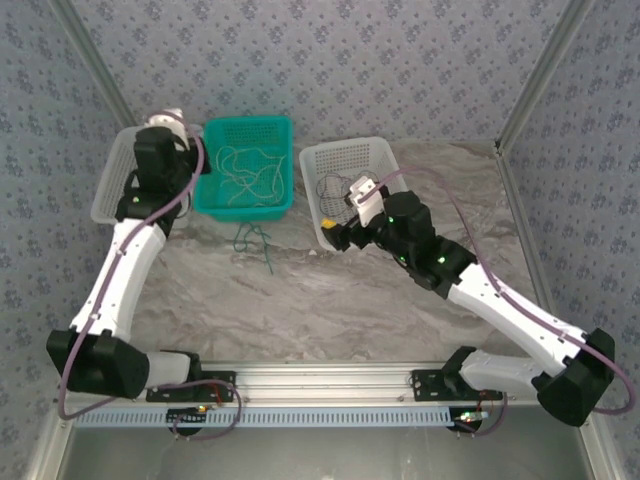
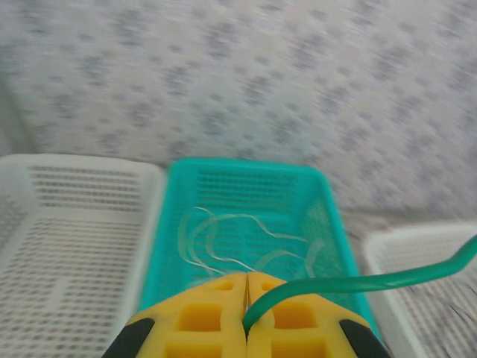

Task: Untangle the cables

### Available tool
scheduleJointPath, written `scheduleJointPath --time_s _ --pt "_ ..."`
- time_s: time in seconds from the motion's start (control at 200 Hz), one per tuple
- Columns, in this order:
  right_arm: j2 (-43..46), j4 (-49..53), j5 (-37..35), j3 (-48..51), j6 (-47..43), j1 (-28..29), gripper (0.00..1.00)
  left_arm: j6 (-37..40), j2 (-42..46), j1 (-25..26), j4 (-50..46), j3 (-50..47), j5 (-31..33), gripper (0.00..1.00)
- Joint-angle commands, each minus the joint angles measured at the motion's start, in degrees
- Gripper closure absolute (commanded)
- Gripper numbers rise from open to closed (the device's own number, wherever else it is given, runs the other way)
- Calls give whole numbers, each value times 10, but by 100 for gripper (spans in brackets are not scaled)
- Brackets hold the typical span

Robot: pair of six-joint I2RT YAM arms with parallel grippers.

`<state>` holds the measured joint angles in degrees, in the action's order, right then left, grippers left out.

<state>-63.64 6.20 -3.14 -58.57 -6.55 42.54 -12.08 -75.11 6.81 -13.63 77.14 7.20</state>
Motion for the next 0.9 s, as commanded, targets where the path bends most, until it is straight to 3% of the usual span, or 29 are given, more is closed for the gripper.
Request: scheduleJointPath --time_s 0.0,0.285,0.555,0.615,0.665,0.735,0.799,0.899 --pt "28 9 16 -4 47 -16 0 -52 -33 -47 -27 40 82 100" --pt "59 54 -1 19 91 -38 0 -178 -154 -195 -116 131 111 100" --pt "65 71 7 29 118 -41 0 -233 -282 -256 -194 222 64 100" --pt "65 73 10 28 123 -41 0 -255 -300 -262 -215 237 81 93" --pt "65 74 11 27 127 -41 0 -271 -309 -267 -222 241 82 80" --pt "65 75 12 27 131 -41 0 -284 -317 -271 -224 239 83 75" --pt "64 74 13 26 134 -41 0 -288 -318 -274 -222 233 81 64" --pt "60 72 15 23 139 -41 0 -295 -305 -274 -219 213 94 62"
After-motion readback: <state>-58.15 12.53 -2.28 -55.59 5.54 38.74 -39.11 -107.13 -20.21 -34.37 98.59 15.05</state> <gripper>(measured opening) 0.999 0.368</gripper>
